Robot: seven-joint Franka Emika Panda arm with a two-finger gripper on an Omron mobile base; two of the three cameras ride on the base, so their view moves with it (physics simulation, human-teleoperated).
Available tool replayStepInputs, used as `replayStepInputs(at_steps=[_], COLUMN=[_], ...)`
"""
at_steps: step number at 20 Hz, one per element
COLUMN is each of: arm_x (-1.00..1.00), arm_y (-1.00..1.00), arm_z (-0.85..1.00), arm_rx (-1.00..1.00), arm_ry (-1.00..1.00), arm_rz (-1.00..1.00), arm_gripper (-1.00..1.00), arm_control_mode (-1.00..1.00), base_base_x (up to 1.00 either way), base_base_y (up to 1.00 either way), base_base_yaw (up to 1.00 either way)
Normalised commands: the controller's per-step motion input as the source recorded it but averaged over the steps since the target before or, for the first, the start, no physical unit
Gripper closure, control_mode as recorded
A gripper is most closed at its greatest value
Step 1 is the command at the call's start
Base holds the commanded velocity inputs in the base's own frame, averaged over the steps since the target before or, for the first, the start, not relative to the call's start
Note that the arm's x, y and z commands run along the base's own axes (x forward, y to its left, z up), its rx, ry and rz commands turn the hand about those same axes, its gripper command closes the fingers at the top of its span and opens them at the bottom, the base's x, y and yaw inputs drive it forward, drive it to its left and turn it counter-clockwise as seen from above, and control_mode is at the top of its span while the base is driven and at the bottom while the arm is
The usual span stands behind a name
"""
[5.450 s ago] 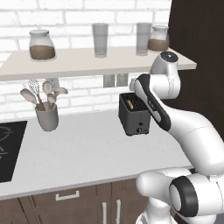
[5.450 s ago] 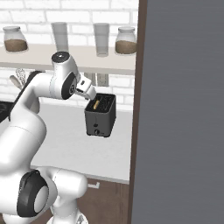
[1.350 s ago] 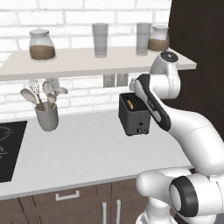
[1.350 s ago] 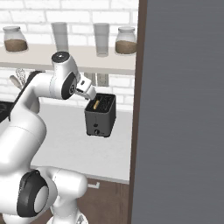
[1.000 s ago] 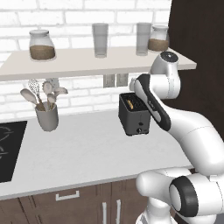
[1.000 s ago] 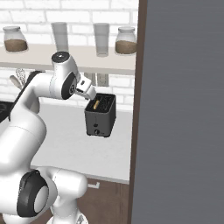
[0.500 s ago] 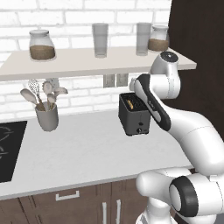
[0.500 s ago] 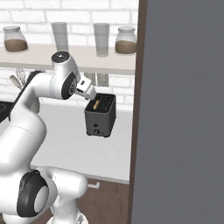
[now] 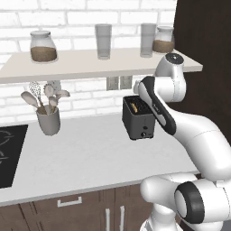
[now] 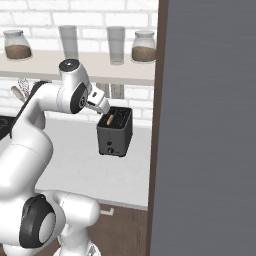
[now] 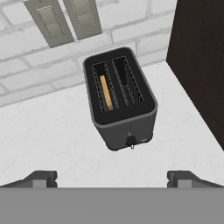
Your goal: Start the toaster. Once the lever pops up, take the bread to the plate on the dining counter.
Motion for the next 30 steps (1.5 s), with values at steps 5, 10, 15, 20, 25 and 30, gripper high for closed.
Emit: replayStepInputs(at_steps=[5, 10, 15, 20, 25, 30], arm_x=[0.00, 0.00, 0.00, 0.00, 0.00, 0.00], arm_y=[0.00, 0.00, 0.00, 0.00, 0.00, 0.00], arm_z=[0.00, 0.00, 0.00, 0.00, 0.00, 0.00], arm_rx=[0.00, 0.00, 0.00, 0.00, 0.00, 0.00], arm_ry=[0.00, 0.00, 0.00, 0.00, 0.00, 0.00], arm_rz=[0.00, 0.00, 0.00, 0.00, 0.00, 0.00], arm_gripper=[-1.00, -1.00, -1.00, -1.00, -1.00, -1.00], arm_control_mode=[-1.00, -1.00, -1.00, -1.00, -1.00, -1.00], base_base_x=[0.00, 0.00, 0.00, 0.00, 0.00, 0.00], base_base_y=[0.00, 0.00, 0.00, 0.00, 0.00, 0.00], base_base_yaw=[0.00, 0.00, 0.00, 0.00, 0.00, 0.00])
